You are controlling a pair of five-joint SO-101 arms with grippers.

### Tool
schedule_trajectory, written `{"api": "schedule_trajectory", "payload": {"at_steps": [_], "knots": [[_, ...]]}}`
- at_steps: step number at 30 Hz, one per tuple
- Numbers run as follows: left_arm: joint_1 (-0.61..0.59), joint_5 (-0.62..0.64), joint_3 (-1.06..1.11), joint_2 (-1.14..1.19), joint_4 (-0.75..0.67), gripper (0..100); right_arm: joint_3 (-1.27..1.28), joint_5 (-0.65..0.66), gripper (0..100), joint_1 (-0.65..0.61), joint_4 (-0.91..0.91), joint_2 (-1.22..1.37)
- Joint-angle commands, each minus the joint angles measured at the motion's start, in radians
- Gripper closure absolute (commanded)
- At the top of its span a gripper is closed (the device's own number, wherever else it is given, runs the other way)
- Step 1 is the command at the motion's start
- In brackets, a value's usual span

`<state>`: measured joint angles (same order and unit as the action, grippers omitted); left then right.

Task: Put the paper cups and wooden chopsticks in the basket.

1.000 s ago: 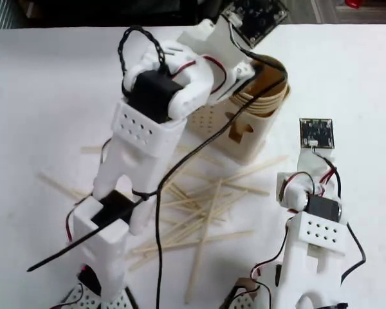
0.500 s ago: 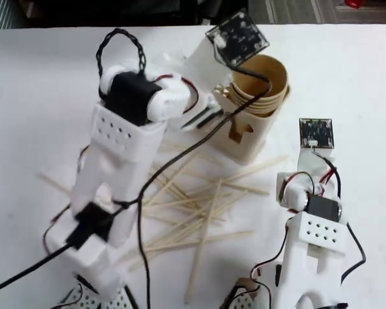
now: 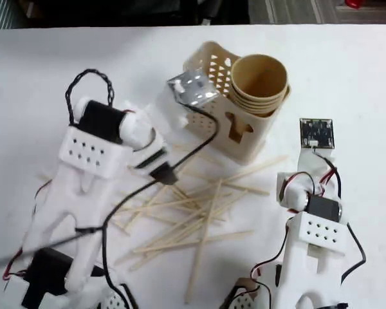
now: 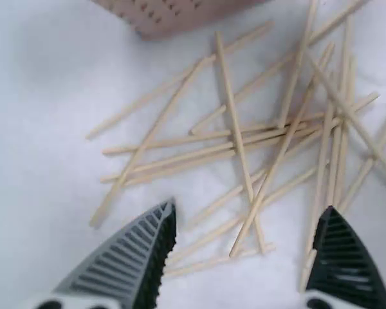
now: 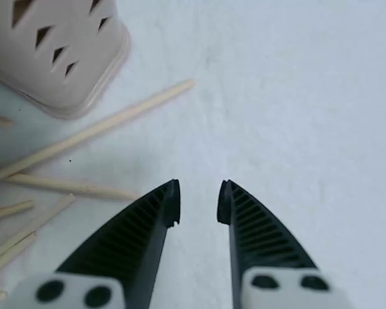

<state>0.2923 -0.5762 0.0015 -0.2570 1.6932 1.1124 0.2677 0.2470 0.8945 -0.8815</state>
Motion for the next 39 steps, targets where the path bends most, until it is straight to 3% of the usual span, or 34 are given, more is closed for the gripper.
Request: {"api": "schedule_trajectory", "payload": {"at_steps": [1,15,28,39], "knots": [[-0.079,-0.091,0.236,-0.033,-0.195,66,-0.006,0.009,88.9,-0.002,-0.015,0.001],[0.030,-0.103,0.608,-0.013,-0.511,66,-0.006,0.009,88.9,-0.001,-0.015,0.001],[0.036,-0.054,0.368,0.438,-0.516,67,-0.006,0.009,88.9,-0.001,-0.015,0.001],[0.076,-0.063,0.370,0.461,-0.482,90,-0.008,0.009,88.9,-0.001,-0.015,0.001]]}}
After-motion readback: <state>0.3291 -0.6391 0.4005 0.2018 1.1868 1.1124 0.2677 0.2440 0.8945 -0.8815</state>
